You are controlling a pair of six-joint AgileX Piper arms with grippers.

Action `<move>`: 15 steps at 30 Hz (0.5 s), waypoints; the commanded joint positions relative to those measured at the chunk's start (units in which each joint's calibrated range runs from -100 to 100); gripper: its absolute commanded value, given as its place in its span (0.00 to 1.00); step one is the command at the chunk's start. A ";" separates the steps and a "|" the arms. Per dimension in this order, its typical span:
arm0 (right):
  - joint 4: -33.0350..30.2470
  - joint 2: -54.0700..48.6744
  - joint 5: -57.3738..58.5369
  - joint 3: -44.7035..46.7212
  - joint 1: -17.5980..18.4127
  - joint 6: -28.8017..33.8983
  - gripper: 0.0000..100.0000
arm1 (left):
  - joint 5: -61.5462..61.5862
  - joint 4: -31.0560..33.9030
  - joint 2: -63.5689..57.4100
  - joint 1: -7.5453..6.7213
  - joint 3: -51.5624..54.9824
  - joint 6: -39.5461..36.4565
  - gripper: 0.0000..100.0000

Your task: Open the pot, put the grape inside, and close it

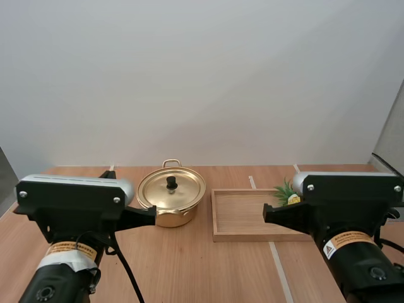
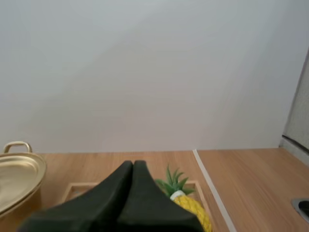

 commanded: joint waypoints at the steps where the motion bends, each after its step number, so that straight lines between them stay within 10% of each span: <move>1: 0.23 -0.39 -1.39 5.14 -0.21 0.48 0.00 | -2.27 0.45 -0.22 -0.03 4.94 -0.42 0.00; 15: 4.05 -0.39 6.50 6.90 0.45 1.32 0.00 | 7.85 -1.04 -0.22 -0.03 5.10 -0.42 0.00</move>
